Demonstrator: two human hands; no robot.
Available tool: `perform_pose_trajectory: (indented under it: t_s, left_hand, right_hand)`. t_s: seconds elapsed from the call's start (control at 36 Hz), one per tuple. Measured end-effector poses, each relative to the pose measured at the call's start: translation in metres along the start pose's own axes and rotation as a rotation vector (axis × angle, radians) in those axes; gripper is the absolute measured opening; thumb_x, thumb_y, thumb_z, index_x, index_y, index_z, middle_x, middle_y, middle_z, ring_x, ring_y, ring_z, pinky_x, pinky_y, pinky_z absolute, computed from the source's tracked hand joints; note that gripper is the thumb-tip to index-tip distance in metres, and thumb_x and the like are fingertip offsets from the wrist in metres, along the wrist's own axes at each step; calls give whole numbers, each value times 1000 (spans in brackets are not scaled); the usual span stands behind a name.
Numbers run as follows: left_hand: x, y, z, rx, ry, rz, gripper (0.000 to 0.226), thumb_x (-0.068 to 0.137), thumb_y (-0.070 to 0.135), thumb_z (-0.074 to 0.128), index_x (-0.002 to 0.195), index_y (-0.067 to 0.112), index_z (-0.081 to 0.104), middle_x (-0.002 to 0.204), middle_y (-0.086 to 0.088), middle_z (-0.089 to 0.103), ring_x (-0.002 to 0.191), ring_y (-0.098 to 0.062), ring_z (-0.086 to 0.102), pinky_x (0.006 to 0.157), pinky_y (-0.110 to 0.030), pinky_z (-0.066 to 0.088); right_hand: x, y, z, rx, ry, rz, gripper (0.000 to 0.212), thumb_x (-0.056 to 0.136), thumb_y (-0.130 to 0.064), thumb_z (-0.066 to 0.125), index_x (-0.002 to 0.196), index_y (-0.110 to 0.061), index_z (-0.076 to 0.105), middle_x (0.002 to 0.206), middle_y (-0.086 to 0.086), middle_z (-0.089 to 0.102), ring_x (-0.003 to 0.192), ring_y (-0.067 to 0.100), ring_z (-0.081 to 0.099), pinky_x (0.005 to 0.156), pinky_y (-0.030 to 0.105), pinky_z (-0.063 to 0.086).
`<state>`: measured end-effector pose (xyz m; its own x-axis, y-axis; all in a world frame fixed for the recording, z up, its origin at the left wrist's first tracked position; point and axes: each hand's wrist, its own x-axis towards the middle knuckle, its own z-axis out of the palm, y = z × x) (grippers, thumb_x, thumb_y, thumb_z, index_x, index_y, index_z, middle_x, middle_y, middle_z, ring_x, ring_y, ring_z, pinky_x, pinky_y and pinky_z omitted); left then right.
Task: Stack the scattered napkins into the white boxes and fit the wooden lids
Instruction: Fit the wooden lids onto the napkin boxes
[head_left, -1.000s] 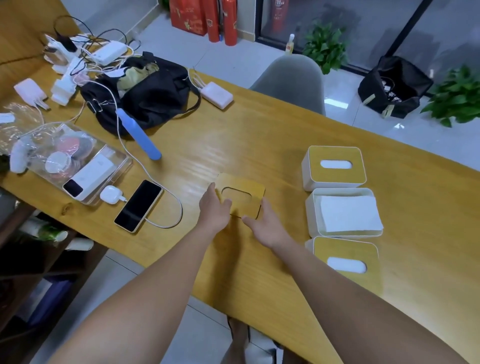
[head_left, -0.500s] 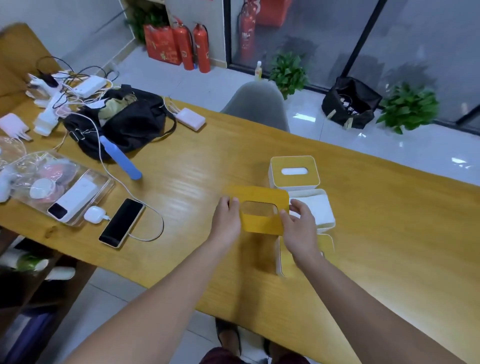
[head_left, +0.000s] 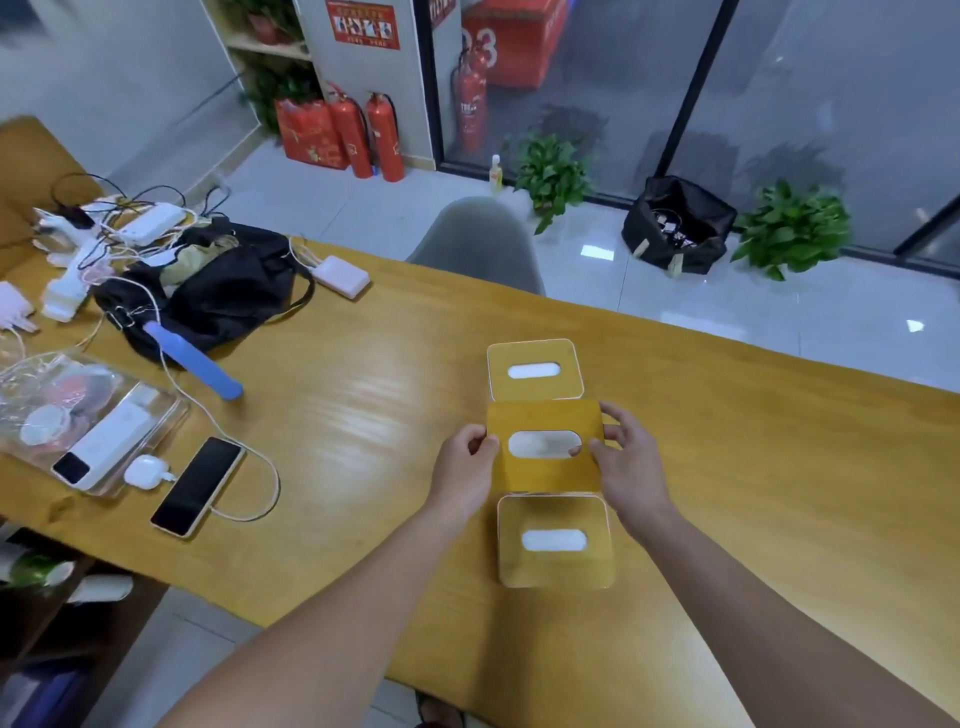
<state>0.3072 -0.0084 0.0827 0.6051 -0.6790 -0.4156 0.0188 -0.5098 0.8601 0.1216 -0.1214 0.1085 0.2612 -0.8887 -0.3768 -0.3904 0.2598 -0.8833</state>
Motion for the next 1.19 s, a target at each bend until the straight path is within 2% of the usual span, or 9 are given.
perform_pose_trajectory:
  t_s: [0.08, 0.19, 0.33, 0.47, 0.64, 0.75, 0.92, 1.03, 1.19]
  left_hand:
    - [7, -4, 9, 9, 37, -18, 12, 107, 30, 61, 108, 27, 72, 102, 14, 72, 91, -6, 66, 81, -28, 52]
    - [14, -7, 22, 61, 67, -49, 25, 108, 35, 57, 130, 28, 68, 128, 10, 69, 112, -8, 67, 98, -34, 55]
    - [14, -4, 35, 77, 47, -29, 21, 111, 23, 51, 111, 29, 70, 104, 13, 70, 82, -9, 61, 62, -12, 47]
    - [19, -5, 46, 74, 66, -57, 26, 110, 20, 50, 122, 25, 72, 113, 13, 72, 102, -14, 67, 79, -28, 51]
    - [23, -4, 53, 80, 73, -72, 33, 110, 20, 52, 137, 28, 68, 126, 12, 71, 110, -8, 65, 77, -19, 45]
    - [24, -3, 56, 65, 70, -62, 35, 108, 16, 53, 136, 29, 69, 122, 15, 74, 110, -8, 68, 78, -21, 48]
    - [25, -4, 57, 86, 65, -31, 42, 108, 13, 50, 139, 34, 68, 122, 19, 72, 110, 0, 65, 83, -18, 49]
    - [25, -9, 58, 114, 44, -1, 47, 107, 11, 46, 127, 47, 68, 117, 24, 72, 109, -1, 65, 89, -26, 54]
    - [28, -17, 58, 152, 28, -10, 51, 107, 21, 45, 146, 52, 59, 131, 20, 68, 111, -2, 66, 89, -29, 59]
  right_hand:
    - [13, 7, -6, -16, -3, 17, 54, 101, -1, 59, 142, -37, 59, 96, -6, 81, 101, 23, 76, 90, 53, 61]
    - [30, 17, -12, -38, -4, 28, 56, 98, -1, 61, 139, -39, 64, 102, -3, 79, 96, 20, 76, 89, 52, 62]
    - [49, 25, -14, -56, -40, 32, 52, 99, -5, 61, 136, -39, 66, 97, -2, 81, 95, 22, 77, 87, 48, 62]
    - [55, 32, -13, -78, -49, 22, 54, 97, -2, 61, 139, -37, 65, 103, 0, 80, 88, 15, 73, 65, 24, 52]
    - [60, 39, -14, -128, -9, 1, 51, 101, -7, 61, 145, -33, 63, 106, -1, 78, 58, 1, 57, 51, 17, 40]
    - [63, 38, -14, -126, 6, -16, 47, 103, -8, 61, 144, -32, 61, 102, -5, 79, 80, 11, 72, 57, 20, 47]
    - [64, 42, -12, -153, 50, -33, 43, 102, -7, 60, 137, -33, 62, 93, -15, 78, 82, 12, 74, 70, 39, 60]
    - [59, 41, -12, -277, 72, -152, 40, 101, -4, 63, 138, -20, 67, 102, -13, 71, 90, 15, 67, 83, 39, 56]
    - [68, 57, -14, -480, 88, -247, 51, 96, -17, 79, 145, -10, 64, 127, 7, 56, 107, 26, 58, 100, 41, 50]
